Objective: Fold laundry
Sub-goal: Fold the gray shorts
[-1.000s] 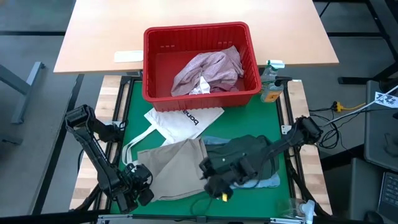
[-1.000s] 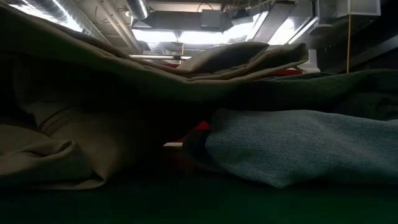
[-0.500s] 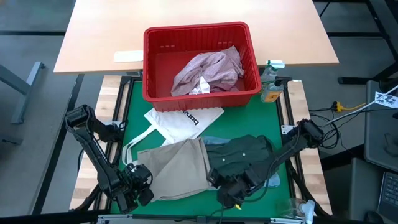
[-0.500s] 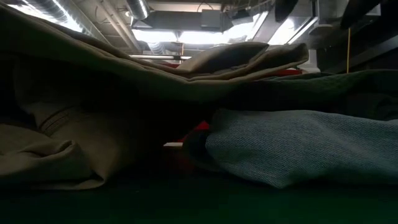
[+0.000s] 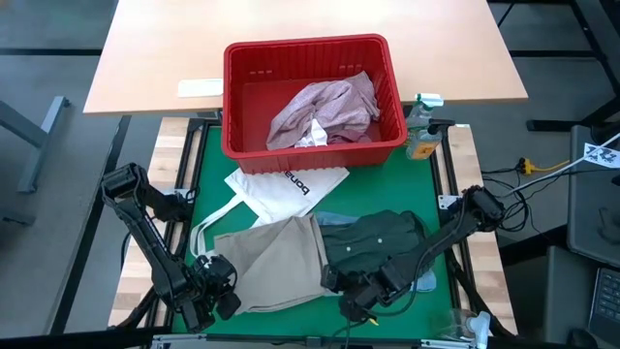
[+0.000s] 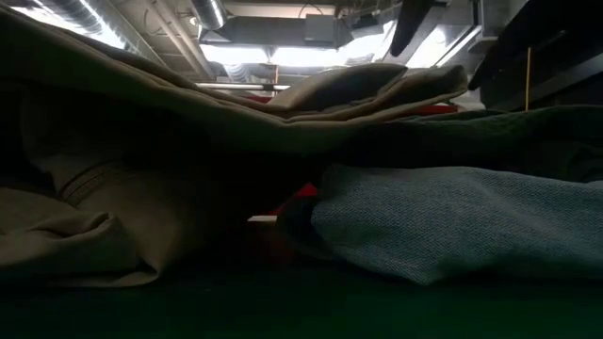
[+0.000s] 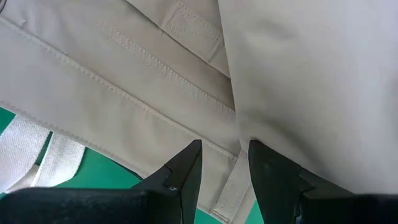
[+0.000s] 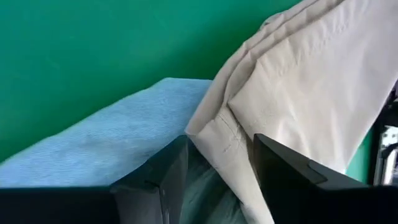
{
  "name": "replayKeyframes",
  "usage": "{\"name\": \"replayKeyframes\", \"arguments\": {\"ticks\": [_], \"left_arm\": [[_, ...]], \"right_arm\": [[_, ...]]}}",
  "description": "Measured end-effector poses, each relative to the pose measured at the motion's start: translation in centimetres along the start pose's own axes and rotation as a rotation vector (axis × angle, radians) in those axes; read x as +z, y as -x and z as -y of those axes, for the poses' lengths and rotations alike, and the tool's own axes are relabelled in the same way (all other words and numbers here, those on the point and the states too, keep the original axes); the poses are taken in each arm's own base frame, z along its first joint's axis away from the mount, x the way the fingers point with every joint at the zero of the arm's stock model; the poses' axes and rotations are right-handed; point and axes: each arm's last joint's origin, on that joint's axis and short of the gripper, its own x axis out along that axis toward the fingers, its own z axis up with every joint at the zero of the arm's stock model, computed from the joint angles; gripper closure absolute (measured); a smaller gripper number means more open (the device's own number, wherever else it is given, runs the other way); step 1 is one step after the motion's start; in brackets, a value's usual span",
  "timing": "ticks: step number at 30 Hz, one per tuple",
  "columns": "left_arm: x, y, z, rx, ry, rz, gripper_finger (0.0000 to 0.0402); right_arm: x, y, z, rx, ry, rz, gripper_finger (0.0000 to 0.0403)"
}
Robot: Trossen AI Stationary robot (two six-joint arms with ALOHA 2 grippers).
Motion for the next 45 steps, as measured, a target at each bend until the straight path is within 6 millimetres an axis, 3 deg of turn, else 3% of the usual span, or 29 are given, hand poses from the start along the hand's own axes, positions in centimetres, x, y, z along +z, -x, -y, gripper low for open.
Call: {"name": "replayKeyframes", "arguments": {"ticks": [16,23,29,33,39,45], "left_arm": [[0.0,0.0,0.0,0.0,-0.001,0.0,0.0276],[0.0,0.0,0.0,0.0,-0.001,0.0,0.0276],[0.0,0.0,0.0,0.0,-0.009,0.0,0.0276],[0.0,0.0,0.0,0.001,-0.008,-0.001,0.0276],[-0.2,0.0,-0.1,0.018,-0.001,-0.065,0.0276],[-0.7,0.1,-0.2,0.07,0.024,-0.247,0.0276]], "right_arm": [[0.7,-0.5,0.7,-0.131,0.105,0.064,0.0221],[0.3,-3.0,0.4,-0.094,0.146,0.033,0.0221],[0.6,-4.5,0.3,-0.163,0.186,-0.03,0.0224],[0.6,-4.5,0.3,-0.17,0.205,-0.036,0.0265],[1.2,-3.8,1.2,-0.206,0.191,-0.022,0.0386],[2.3,-2.3,3.2,-0.274,0.153,0.032,0.0359]]}}
